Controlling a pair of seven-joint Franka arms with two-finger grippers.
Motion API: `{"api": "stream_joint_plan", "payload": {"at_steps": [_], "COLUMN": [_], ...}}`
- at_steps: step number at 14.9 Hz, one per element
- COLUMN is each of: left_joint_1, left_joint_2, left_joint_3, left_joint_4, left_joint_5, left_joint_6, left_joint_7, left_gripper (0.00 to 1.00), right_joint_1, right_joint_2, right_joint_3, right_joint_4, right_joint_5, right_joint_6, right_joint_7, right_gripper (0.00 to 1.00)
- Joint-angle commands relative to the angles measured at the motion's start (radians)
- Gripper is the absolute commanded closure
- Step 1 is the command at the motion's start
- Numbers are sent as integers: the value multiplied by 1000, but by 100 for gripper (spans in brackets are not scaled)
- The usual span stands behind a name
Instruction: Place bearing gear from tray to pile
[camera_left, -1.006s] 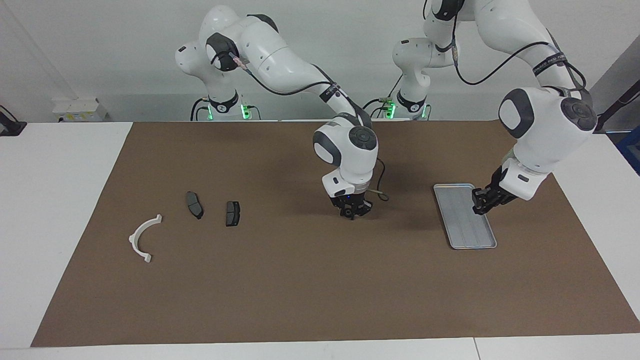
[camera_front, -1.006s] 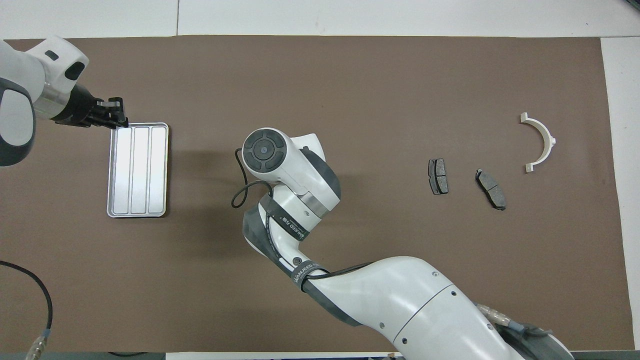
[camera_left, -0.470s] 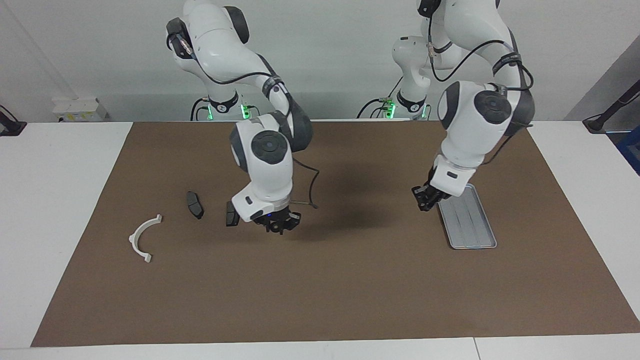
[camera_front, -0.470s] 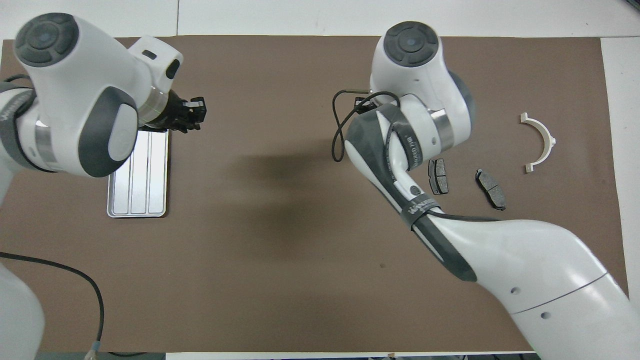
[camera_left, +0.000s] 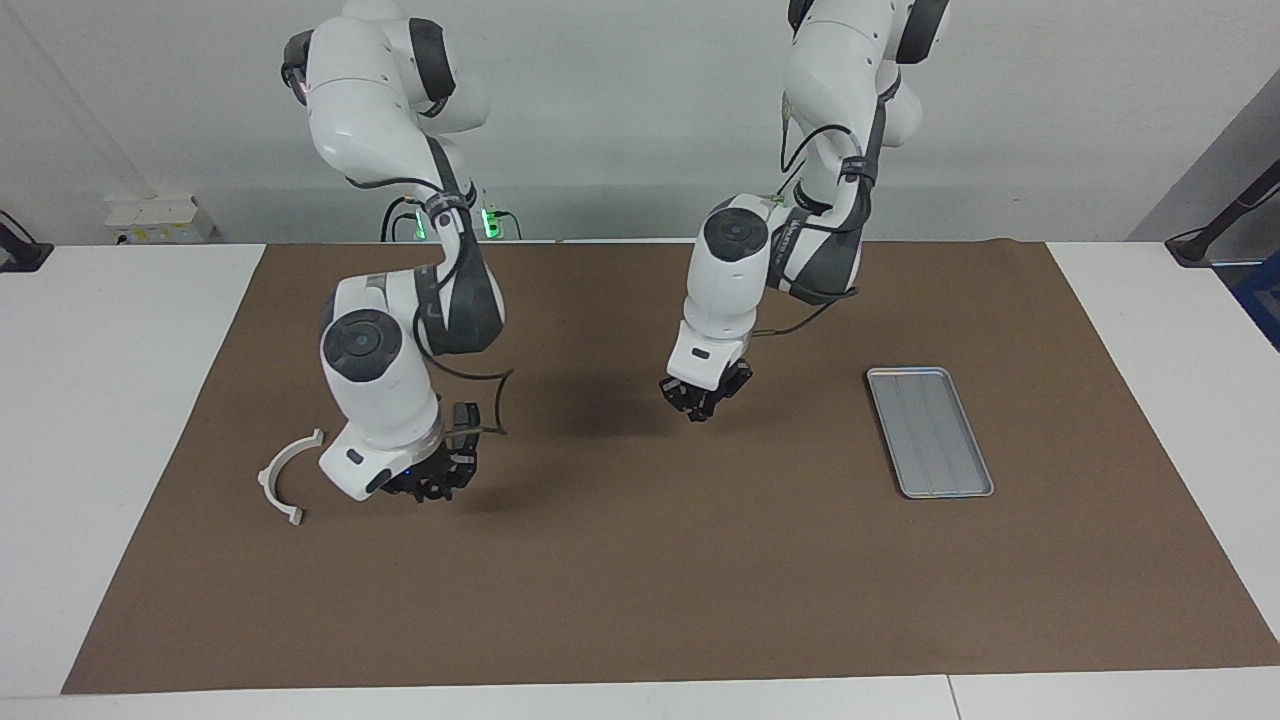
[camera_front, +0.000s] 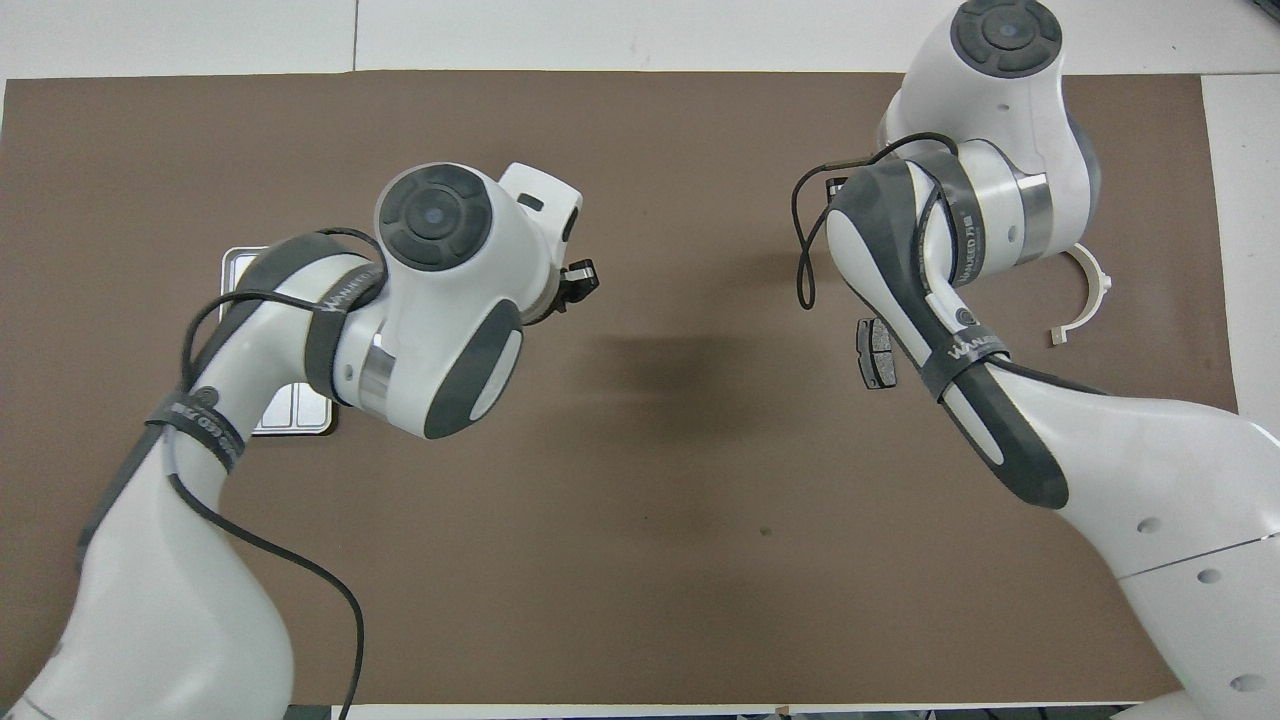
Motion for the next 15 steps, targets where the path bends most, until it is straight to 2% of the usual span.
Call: {"api": "stream_joint_plan", "payload": {"at_steps": [1,3,6,11,12,13,14,15], "left_joint_1": [-18,-19,-18,-31,-31,-33,-33,-33], "left_joint_2": [11,11,11,8,8,6,5,5], "left_joint_3": [20,20,23,25,25,25,26,26], "left_joint_4": [-61,-105,-139,-182,-193,-194,-191,-181], "left_joint_5": [25,25,25,29,31,31,33,37], "left_joint_6": [78,133,184,239,253,253,242,227], "left_joint_7": [-24,-38,-38,-56,-56,-56,-56,-53], "left_gripper": [94,94,93,91,91,91,75,11], "right_joint_1": [-61,-84,-112,-110,-110,-109,-110,-107], "right_joint_2": [-41,-37,-28,-29,-29,-29,-29,-32], "right_joint_3": [15,15,15,15,15,15,15,15], "right_joint_4": [-139,-193,-241,-259,-259,-259,-258,-256], "right_joint_5": [6,8,6,8,8,8,8,8], "right_joint_6": [129,222,298,315,315,313,313,307], "right_joint_7": [-99,-146,-165,-168,-164,-159,-159,-159], "right_gripper": [100,100,100,100,89,36,0,0]}}
